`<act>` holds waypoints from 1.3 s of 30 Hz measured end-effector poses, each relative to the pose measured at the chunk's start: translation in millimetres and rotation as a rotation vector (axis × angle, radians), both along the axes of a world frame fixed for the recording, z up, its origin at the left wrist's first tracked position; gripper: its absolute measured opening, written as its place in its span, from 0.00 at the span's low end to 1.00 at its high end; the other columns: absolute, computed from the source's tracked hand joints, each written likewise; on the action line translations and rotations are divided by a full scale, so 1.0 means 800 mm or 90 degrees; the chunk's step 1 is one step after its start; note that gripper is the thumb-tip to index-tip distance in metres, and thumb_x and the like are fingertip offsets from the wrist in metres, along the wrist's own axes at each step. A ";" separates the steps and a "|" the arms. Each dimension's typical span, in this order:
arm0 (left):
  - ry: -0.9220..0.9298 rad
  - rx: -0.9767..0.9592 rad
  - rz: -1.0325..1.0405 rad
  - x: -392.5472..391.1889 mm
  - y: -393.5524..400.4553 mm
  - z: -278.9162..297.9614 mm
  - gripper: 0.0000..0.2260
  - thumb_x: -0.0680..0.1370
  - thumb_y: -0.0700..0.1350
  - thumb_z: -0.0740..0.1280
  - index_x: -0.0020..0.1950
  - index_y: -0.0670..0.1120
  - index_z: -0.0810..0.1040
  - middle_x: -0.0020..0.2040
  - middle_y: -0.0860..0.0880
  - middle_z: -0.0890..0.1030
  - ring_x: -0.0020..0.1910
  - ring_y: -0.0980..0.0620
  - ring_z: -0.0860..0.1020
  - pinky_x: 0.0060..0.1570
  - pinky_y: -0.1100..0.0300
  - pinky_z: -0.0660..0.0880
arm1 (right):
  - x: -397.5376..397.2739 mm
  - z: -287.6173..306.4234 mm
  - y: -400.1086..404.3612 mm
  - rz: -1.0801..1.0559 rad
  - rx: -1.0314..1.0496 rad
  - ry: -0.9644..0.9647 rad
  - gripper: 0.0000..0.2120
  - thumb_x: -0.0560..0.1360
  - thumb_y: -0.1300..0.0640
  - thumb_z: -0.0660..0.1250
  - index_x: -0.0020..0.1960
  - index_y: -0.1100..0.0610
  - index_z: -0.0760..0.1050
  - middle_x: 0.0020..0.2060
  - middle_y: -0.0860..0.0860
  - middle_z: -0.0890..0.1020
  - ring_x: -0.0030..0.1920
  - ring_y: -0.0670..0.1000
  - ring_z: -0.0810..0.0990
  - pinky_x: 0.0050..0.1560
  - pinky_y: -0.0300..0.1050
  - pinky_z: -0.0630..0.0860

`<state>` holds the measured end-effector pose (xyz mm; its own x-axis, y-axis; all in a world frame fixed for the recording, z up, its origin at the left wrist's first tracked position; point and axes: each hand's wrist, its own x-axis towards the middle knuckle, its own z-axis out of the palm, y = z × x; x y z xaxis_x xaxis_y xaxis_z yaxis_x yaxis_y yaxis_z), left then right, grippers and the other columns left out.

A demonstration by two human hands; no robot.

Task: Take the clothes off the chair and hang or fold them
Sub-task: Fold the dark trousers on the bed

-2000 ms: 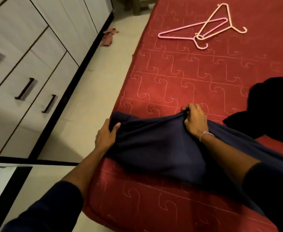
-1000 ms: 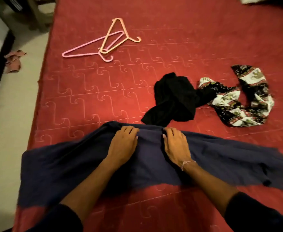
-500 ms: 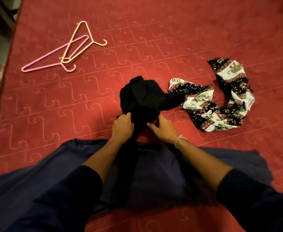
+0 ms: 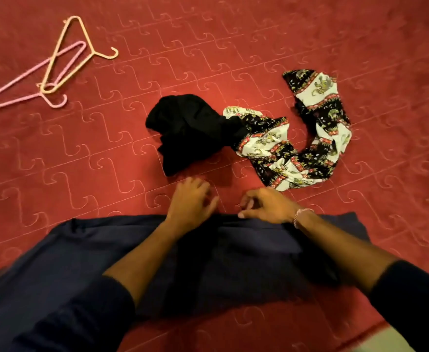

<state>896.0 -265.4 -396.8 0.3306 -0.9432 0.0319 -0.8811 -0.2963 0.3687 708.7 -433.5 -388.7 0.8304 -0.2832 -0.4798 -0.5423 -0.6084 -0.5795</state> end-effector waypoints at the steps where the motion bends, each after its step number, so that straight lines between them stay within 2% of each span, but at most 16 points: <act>1: 0.080 0.075 -0.074 -0.013 0.002 -0.001 0.14 0.77 0.56 0.66 0.48 0.45 0.76 0.48 0.46 0.77 0.49 0.42 0.76 0.46 0.51 0.72 | -0.019 0.000 -0.006 0.022 -0.021 0.018 0.15 0.72 0.40 0.74 0.51 0.50 0.80 0.41 0.42 0.83 0.40 0.40 0.80 0.43 0.39 0.77; 3: 0.134 0.177 -0.129 -0.039 -0.002 -0.001 0.14 0.78 0.56 0.67 0.55 0.46 0.75 0.52 0.46 0.79 0.53 0.44 0.76 0.48 0.52 0.72 | -0.053 0.001 -0.015 0.051 -0.050 0.046 0.13 0.73 0.40 0.72 0.48 0.48 0.78 0.40 0.42 0.81 0.40 0.42 0.78 0.44 0.44 0.76; 8: 0.121 0.202 -0.144 -0.066 -0.031 -0.002 0.13 0.79 0.53 0.67 0.58 0.47 0.77 0.54 0.46 0.82 0.53 0.42 0.79 0.48 0.51 0.75 | -0.106 0.012 -0.033 0.095 -0.109 0.139 0.15 0.76 0.39 0.68 0.45 0.51 0.75 0.38 0.44 0.76 0.39 0.47 0.73 0.43 0.46 0.71; 12: 0.244 0.184 -0.127 -0.059 -0.043 -0.007 0.04 0.80 0.47 0.67 0.51 0.48 0.79 0.48 0.49 0.83 0.48 0.45 0.80 0.47 0.50 0.76 | -0.140 0.023 -0.061 0.084 -0.038 0.160 0.15 0.75 0.39 0.70 0.39 0.48 0.73 0.34 0.44 0.77 0.36 0.47 0.76 0.40 0.45 0.72; 14: 0.280 0.168 -0.100 -0.054 -0.044 -0.014 0.03 0.80 0.47 0.67 0.47 0.49 0.78 0.43 0.52 0.81 0.43 0.48 0.79 0.44 0.50 0.75 | -0.149 0.028 -0.079 0.083 -0.087 0.128 0.20 0.73 0.34 0.69 0.41 0.51 0.72 0.35 0.47 0.78 0.36 0.49 0.76 0.39 0.49 0.73; 15: 0.284 0.167 -0.089 -0.052 -0.044 -0.018 0.05 0.80 0.48 0.67 0.46 0.49 0.77 0.42 0.53 0.80 0.42 0.49 0.78 0.43 0.50 0.75 | -0.152 0.031 -0.087 0.093 -0.165 0.120 0.22 0.73 0.31 0.67 0.43 0.51 0.71 0.36 0.48 0.78 0.37 0.51 0.76 0.38 0.48 0.71; 18: 0.265 0.195 -0.062 -0.052 -0.043 -0.024 0.12 0.74 0.60 0.69 0.43 0.52 0.77 0.42 0.52 0.82 0.42 0.51 0.79 0.43 0.51 0.77 | -0.159 0.032 -0.107 0.075 -0.382 0.115 0.28 0.71 0.26 0.61 0.53 0.50 0.73 0.43 0.51 0.80 0.45 0.55 0.80 0.38 0.46 0.68; 20: 0.269 0.238 -0.047 -0.052 -0.049 -0.023 0.18 0.69 0.67 0.72 0.40 0.55 0.75 0.42 0.54 0.81 0.42 0.53 0.79 0.42 0.54 0.76 | -0.163 0.025 -0.113 0.065 -0.409 0.122 0.30 0.69 0.25 0.60 0.54 0.50 0.74 0.43 0.51 0.81 0.45 0.55 0.81 0.37 0.45 0.71; 23: 0.242 0.302 -0.056 -0.051 -0.063 -0.015 0.24 0.61 0.72 0.75 0.42 0.54 0.78 0.42 0.57 0.80 0.43 0.56 0.78 0.43 0.55 0.76 | -0.169 0.009 -0.117 0.069 -0.375 0.136 0.28 0.69 0.25 0.60 0.47 0.50 0.74 0.41 0.48 0.80 0.44 0.53 0.80 0.36 0.45 0.72; 25: 0.215 0.322 -0.100 -0.050 -0.072 -0.010 0.25 0.61 0.71 0.75 0.44 0.53 0.81 0.40 0.57 0.79 0.41 0.56 0.78 0.40 0.57 0.75 | -0.172 0.007 -0.126 0.028 -0.295 0.101 0.27 0.70 0.26 0.60 0.40 0.51 0.70 0.36 0.47 0.77 0.39 0.52 0.77 0.36 0.49 0.74; 27: 0.194 0.313 -0.131 -0.049 -0.080 -0.006 0.20 0.66 0.66 0.76 0.45 0.52 0.83 0.38 0.58 0.79 0.40 0.55 0.78 0.38 0.59 0.74 | -0.174 0.010 -0.136 -0.007 -0.236 0.021 0.29 0.69 0.25 0.59 0.37 0.53 0.70 0.31 0.48 0.76 0.33 0.51 0.74 0.33 0.49 0.73; 29: 0.157 0.284 -0.123 -0.046 -0.086 -0.003 0.14 0.70 0.61 0.75 0.45 0.52 0.83 0.38 0.58 0.80 0.42 0.54 0.80 0.42 0.56 0.77 | -0.176 0.012 -0.146 -0.027 -0.218 -0.043 0.27 0.68 0.25 0.62 0.36 0.51 0.71 0.28 0.47 0.75 0.30 0.48 0.73 0.31 0.49 0.70; 31: 0.109 0.246 -0.110 -0.048 -0.089 0.001 0.11 0.70 0.58 0.75 0.46 0.54 0.79 0.38 0.59 0.78 0.43 0.53 0.80 0.45 0.54 0.79 | -0.178 0.010 -0.153 -0.041 -0.263 -0.061 0.27 0.64 0.24 0.65 0.36 0.49 0.71 0.30 0.47 0.77 0.31 0.50 0.75 0.32 0.48 0.69; 34: 0.107 0.168 -0.135 -0.060 -0.091 0.002 0.13 0.69 0.56 0.76 0.46 0.53 0.75 0.38 0.59 0.73 0.41 0.54 0.76 0.40 0.56 0.74 | -0.186 0.000 -0.160 -0.007 -0.408 -0.038 0.30 0.63 0.24 0.63 0.42 0.51 0.74 0.39 0.48 0.79 0.40 0.53 0.77 0.41 0.46 0.63; 36: 0.129 0.154 -0.176 -0.073 -0.093 0.002 0.13 0.70 0.58 0.76 0.44 0.52 0.78 0.37 0.59 0.75 0.38 0.56 0.75 0.38 0.59 0.72 | -0.193 0.000 -0.158 -0.016 -0.419 -0.033 0.29 0.62 0.24 0.63 0.42 0.50 0.71 0.39 0.47 0.75 0.42 0.52 0.73 0.43 0.47 0.62; 39: 0.123 0.191 -0.239 -0.089 -0.094 -0.003 0.13 0.72 0.60 0.74 0.48 0.52 0.84 0.42 0.55 0.82 0.42 0.53 0.79 0.41 0.58 0.75 | -0.207 -0.002 -0.153 0.000 -0.410 -0.032 0.27 0.63 0.26 0.67 0.40 0.48 0.67 0.40 0.45 0.69 0.42 0.49 0.67 0.44 0.46 0.63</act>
<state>824.4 -340.4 -399.2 -0.0594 -0.9561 -0.2870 -0.8709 -0.0909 0.4830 542.9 -555.6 -390.4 0.8471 -0.5020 -0.1742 -0.5245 -0.8425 -0.1227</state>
